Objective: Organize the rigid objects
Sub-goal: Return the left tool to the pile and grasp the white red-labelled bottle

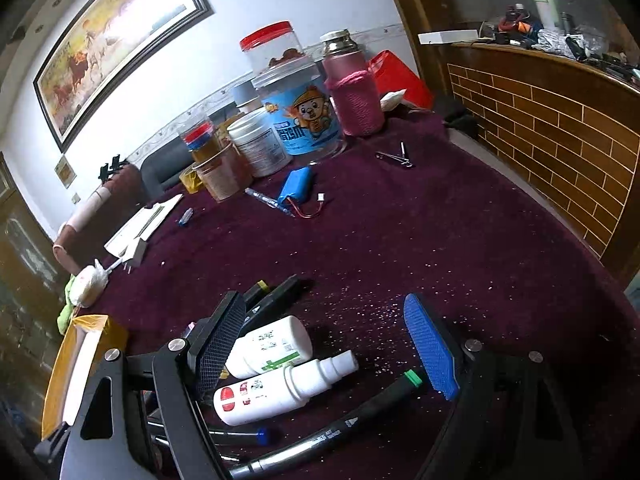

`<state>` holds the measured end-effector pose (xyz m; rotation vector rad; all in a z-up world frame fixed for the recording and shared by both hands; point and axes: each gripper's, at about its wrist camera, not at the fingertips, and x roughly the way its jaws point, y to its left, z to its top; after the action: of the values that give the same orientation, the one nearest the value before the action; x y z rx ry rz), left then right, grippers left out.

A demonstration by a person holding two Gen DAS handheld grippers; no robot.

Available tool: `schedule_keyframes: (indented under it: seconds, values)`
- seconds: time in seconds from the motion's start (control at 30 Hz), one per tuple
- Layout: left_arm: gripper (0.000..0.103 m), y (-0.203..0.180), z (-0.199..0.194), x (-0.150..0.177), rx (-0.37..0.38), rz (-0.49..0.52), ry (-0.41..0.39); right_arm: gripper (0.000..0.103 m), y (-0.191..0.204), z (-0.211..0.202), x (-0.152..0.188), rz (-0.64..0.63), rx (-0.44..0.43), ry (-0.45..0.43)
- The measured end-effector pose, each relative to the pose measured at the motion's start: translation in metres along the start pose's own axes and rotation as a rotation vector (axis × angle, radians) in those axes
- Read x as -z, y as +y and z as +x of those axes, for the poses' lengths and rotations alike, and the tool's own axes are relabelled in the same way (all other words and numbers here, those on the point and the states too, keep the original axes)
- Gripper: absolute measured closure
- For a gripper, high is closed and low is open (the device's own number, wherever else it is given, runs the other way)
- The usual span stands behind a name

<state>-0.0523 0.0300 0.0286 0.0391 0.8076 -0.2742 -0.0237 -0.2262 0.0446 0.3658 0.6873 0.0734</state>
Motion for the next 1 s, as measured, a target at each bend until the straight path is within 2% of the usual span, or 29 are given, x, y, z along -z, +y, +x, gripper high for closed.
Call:
schedule_keyframes:
  seconds: [0.03,0.3,0.47,0.77,1.0]
  values:
    - [0.073,0.003,0.002,-0.001,0.022,-0.019,0.008,0.025,0.001,-0.001,0.001,-0.004,0.003,0.002]
    - [0.073,0.028,-0.012,0.000,0.157,-0.148,-0.004,0.025,0.015,0.028,-0.002,-0.036,0.011,0.042]
    - [0.073,0.039,-0.048,-0.002,0.194,-0.188,-0.079,0.025,0.018,0.036,0.001,-0.054,0.026,0.064]
    - [0.073,0.085,-0.101,0.004,0.196,-0.267,-0.180,0.025,0.017,0.044,0.005,-0.071,0.075,0.083]
    - [0.072,0.137,-0.126,0.022,0.165,-0.378,-0.241,0.025,0.006,0.047,0.004,-0.014,0.073,0.100]
